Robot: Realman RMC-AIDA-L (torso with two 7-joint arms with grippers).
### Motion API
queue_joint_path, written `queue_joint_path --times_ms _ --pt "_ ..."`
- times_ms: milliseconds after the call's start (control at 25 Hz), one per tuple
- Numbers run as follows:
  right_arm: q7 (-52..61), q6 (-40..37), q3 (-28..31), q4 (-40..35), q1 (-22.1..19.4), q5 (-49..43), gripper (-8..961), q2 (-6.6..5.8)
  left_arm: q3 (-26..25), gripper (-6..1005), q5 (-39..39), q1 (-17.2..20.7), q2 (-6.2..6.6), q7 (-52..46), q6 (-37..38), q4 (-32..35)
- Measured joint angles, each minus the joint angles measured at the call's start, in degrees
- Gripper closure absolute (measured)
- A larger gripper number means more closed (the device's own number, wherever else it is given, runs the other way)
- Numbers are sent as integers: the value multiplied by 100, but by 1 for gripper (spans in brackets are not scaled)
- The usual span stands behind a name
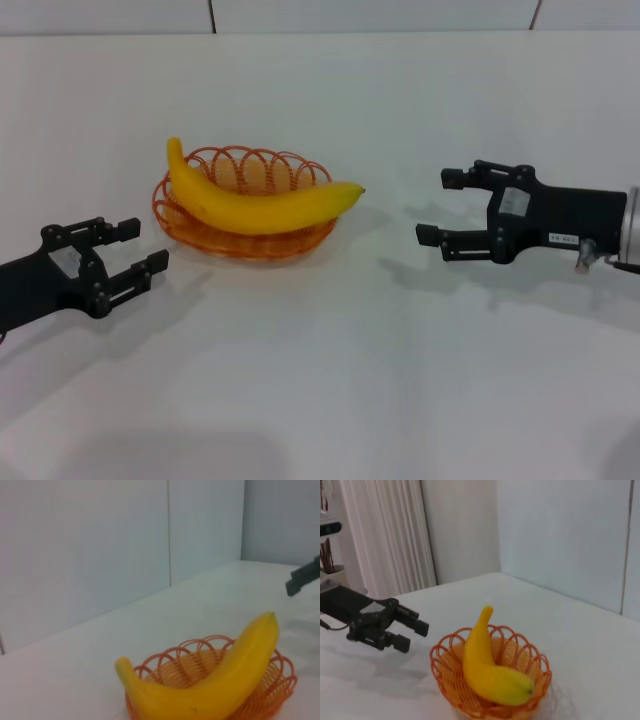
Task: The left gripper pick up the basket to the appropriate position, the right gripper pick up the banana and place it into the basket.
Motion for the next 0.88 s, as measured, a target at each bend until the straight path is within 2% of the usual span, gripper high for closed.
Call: queue_joint_path --times_ms 240,400,880 --pt "-103 -7 9 228 -28 1 57 -9 -7 457 -129 4 0 225 0 -181" --pt "-246 -57 29 338 -33 22 58 28 -12 457 -144 0 0 273 0 -212" --pt "-352 -62 105 379 -36 43 59 65 -16 456 -144 -6 0 272 8 -214"
